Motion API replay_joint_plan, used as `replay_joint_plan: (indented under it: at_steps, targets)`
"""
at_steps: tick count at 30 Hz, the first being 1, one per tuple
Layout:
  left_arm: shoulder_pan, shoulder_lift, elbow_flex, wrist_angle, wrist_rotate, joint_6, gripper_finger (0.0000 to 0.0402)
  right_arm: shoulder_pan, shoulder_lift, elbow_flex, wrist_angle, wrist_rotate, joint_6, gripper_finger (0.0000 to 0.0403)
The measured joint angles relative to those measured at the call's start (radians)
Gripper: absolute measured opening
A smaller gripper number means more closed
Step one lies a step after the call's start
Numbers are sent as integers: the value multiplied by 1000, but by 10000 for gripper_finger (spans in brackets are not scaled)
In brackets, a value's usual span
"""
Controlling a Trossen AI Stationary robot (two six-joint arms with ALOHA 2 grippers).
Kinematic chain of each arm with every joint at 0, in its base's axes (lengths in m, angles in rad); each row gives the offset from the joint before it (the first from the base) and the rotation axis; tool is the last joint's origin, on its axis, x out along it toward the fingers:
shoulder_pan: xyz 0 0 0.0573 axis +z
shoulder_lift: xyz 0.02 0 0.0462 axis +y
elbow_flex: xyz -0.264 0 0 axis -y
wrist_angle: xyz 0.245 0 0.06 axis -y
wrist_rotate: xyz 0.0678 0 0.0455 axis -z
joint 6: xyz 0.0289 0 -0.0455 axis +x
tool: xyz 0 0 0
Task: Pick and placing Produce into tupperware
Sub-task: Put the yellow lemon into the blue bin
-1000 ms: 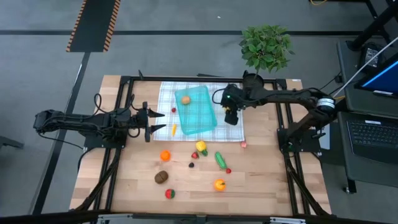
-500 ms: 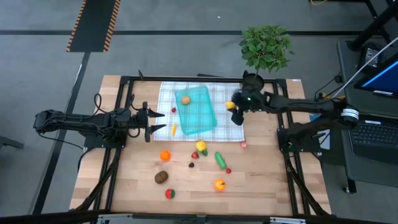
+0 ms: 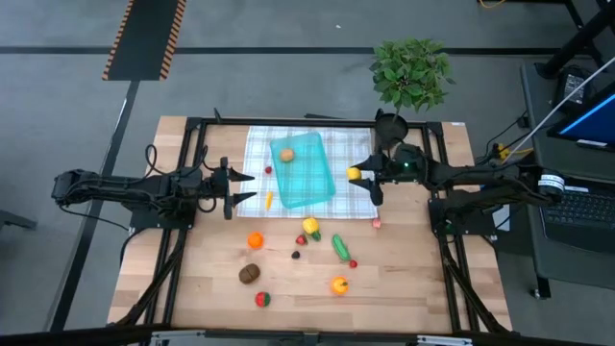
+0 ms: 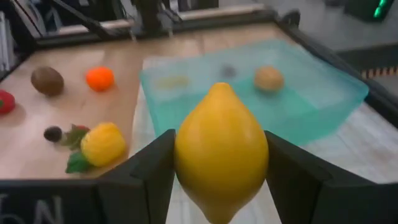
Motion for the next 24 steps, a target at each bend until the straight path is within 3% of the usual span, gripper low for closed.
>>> replay_joint_plan:
  at_steps: [7,16,18,24]
  targets:
    - [0,0,0,0,0,1,221,7,0,-104,261,-76,21,210]
    - [0,0,0,0,0,2,221,7,0,-158,397,-130,48,210]
    - [0,0,0,0,0,2,221,7,0,-158,397,-117,51,210]
    - [0,0,0,0,0,2,221,8,0,-158,398,75,62,210]
